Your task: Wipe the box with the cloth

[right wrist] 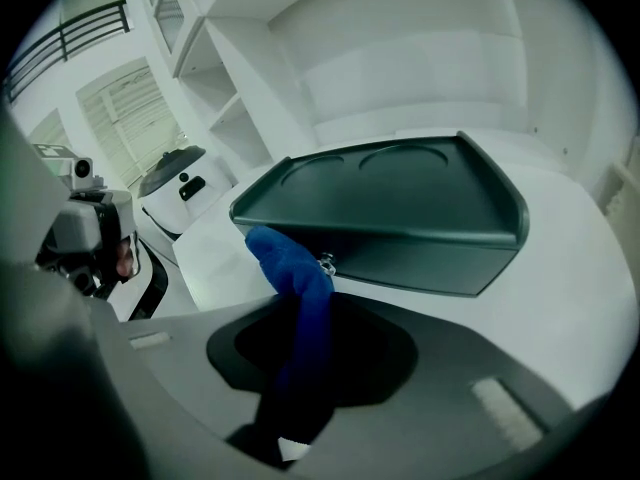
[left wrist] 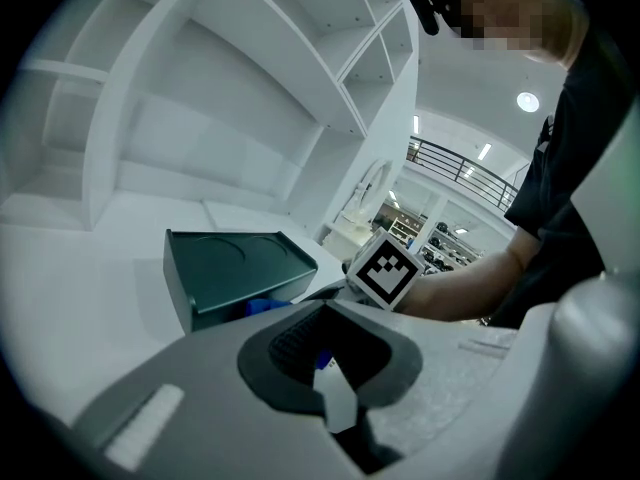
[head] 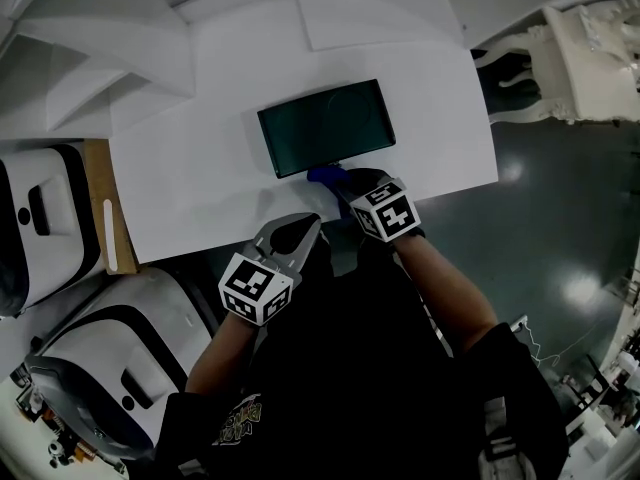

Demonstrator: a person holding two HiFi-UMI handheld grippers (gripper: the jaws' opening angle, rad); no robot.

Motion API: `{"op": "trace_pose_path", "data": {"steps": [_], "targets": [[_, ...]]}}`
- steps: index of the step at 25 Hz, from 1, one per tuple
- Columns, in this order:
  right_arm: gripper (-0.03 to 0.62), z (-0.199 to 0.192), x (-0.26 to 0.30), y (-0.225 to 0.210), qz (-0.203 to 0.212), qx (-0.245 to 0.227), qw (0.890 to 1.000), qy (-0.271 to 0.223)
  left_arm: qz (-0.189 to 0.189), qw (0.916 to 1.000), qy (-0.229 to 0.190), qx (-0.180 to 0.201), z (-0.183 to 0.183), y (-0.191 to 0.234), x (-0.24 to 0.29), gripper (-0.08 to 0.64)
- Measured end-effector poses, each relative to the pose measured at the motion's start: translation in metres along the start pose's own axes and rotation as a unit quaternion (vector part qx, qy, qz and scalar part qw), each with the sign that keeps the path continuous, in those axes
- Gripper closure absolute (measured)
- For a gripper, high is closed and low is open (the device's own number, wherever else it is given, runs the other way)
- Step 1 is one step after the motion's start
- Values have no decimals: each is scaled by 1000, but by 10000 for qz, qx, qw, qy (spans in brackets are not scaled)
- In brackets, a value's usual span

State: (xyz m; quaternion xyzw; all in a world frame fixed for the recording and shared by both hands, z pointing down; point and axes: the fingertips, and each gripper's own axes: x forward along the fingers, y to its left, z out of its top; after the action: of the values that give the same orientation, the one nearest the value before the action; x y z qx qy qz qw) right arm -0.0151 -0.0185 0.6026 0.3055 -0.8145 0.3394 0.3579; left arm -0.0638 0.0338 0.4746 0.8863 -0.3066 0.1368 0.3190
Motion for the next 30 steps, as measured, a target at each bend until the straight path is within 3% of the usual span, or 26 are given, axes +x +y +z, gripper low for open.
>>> {"op": "trace_pose_path", "data": {"steps": [30], "targets": [[472,-10,-47,-98,119,-49,9999,102,142,9998,-9,-118,22,-46,90,560]]}}
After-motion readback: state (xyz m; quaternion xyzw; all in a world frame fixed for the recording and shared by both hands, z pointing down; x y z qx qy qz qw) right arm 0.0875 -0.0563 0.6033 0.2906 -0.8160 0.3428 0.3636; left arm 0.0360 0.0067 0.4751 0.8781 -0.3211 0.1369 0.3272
